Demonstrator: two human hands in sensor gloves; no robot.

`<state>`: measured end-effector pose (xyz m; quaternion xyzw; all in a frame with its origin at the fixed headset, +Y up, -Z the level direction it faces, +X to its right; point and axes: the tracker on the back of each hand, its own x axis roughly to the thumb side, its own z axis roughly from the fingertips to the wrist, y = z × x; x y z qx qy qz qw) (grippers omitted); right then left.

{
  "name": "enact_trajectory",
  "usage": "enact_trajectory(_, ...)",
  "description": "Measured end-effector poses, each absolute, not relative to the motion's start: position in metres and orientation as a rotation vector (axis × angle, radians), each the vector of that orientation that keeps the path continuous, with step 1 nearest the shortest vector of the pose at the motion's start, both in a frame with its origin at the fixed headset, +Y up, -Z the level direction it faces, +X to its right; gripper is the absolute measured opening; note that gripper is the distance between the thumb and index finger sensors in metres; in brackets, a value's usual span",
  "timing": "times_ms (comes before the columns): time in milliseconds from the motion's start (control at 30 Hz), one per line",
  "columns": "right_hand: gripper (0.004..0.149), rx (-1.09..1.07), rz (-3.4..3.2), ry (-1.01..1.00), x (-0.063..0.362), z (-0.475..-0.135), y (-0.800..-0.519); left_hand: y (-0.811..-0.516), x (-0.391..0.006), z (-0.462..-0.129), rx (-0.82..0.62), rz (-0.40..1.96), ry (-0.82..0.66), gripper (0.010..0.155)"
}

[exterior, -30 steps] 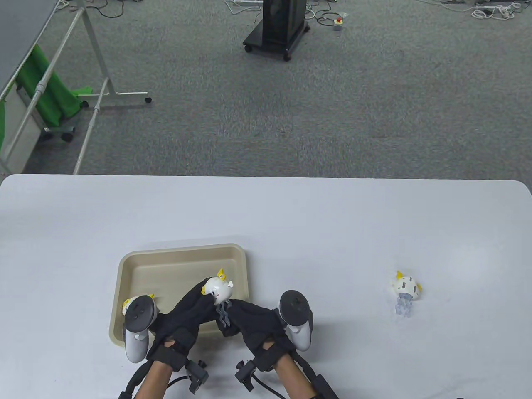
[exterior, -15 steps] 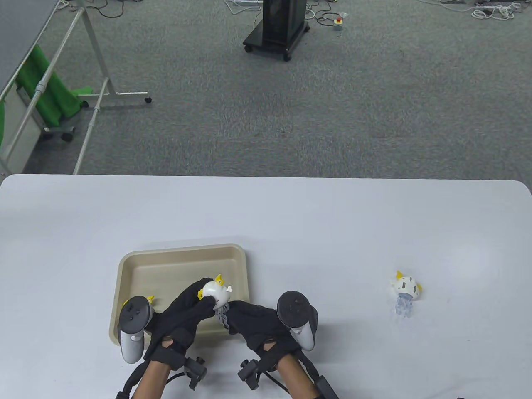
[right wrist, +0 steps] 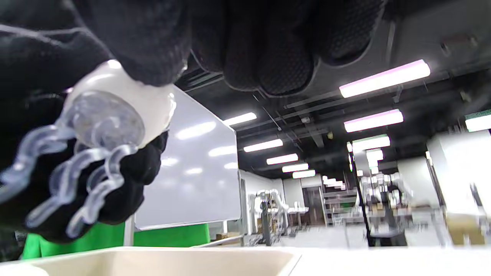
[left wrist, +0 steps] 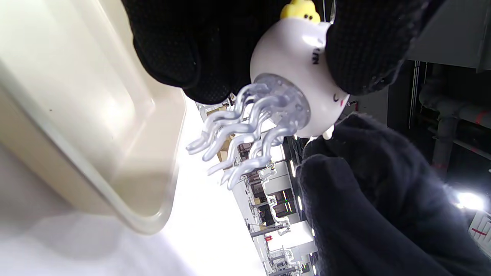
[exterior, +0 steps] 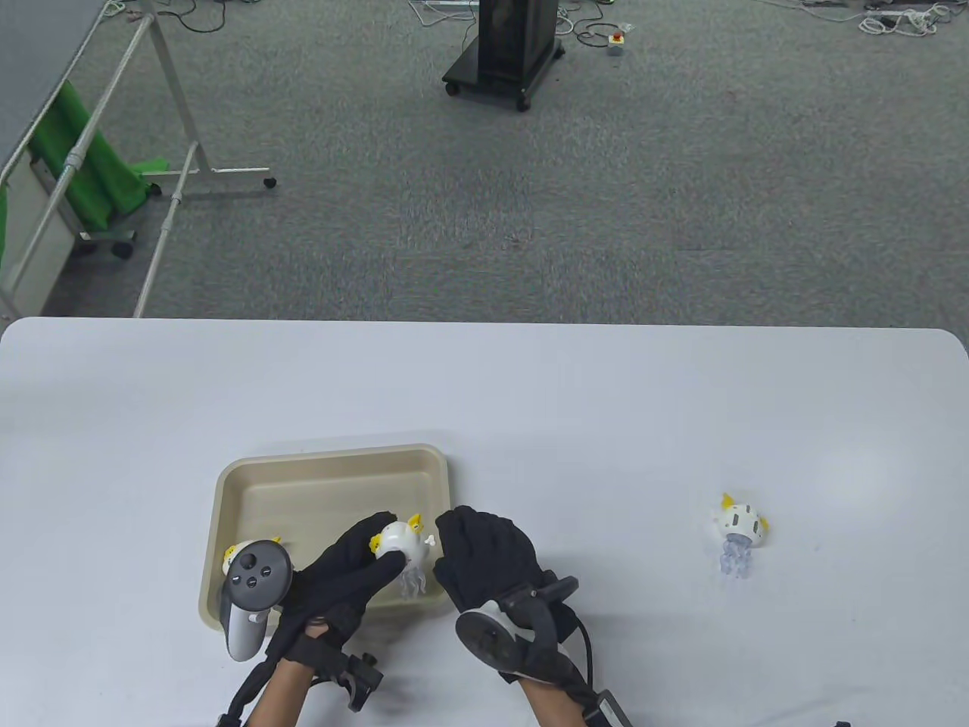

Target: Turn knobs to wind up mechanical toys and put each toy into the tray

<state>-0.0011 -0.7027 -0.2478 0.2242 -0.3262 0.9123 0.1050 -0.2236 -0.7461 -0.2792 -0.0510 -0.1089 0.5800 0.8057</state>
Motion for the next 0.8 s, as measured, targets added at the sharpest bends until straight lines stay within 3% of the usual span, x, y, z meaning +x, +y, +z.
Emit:
enact_trajectory(467, 0.049, 0.708, 2.773, -1.145, -0.014, -0.243, -0.703, -0.748, -0.219, -0.279, -0.143, 1.274, -0.254, 0.075)
enact_trajectory(700, 0.045, 0.663, 2.692, -1.083, -0.005, -0.247, -0.699, -0.747, -0.216, -0.279, -0.159, 1.301, -0.264, 0.075)
enact_trajectory(800, 0.043, 0.559, 2.56, -0.867, 0.004, -0.256, -0.694, -0.748, -0.216, -0.279, -0.154, 1.307, -0.265, 0.075)
